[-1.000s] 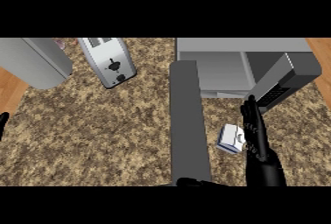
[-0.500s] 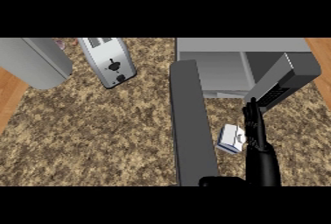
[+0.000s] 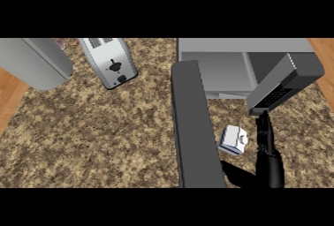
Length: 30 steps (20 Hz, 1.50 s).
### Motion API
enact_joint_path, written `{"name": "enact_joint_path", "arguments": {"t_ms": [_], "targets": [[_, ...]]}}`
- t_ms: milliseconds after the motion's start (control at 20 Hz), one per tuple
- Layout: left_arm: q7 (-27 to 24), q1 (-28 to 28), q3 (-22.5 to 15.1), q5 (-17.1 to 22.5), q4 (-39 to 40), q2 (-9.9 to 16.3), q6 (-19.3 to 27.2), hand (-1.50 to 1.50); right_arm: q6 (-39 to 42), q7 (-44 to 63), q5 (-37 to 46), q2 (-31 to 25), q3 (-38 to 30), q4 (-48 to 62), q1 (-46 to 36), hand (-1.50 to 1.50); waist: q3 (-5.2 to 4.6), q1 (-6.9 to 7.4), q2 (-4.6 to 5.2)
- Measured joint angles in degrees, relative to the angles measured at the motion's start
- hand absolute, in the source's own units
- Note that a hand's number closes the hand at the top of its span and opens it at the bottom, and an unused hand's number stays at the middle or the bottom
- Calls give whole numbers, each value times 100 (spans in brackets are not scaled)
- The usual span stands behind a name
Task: Pick up the milk, place it into the microwave and close the microwave
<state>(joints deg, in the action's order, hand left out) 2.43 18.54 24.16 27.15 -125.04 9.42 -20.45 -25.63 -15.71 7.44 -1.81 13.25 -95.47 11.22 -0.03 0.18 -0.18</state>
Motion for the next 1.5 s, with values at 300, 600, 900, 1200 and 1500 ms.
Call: {"name": "enact_joint_path", "arguments": {"t_ms": [300, 600, 900, 1200, 1500], "targets": [[-121, 136, 176, 35, 42, -156, -311, -150, 289, -829, -413, -59, -489, 968, -83, -150, 4, 4, 12], [48, 160, 374, 145, -118, -241, -420, -150, 567, -1513, -661, -16, -806, 1886, -315, -150, 3, 8, 14], [119, 34, 402, 74, -86, -369, -512, -150, 776, -2198, -770, -41, -1169, 2987, -739, -150, 4, 9, 17], [191, -17, 569, 162, -62, -407, -630, -150, 874, -2926, -831, -116, -1588, 4214, -1312, -150, 6, 17, 20], [328, -42, 594, 134, -161, -503, -694, -150, 920, -3468, -866, -175, -1912, 5359, -1970, 150, 6, 26, 22]]}}
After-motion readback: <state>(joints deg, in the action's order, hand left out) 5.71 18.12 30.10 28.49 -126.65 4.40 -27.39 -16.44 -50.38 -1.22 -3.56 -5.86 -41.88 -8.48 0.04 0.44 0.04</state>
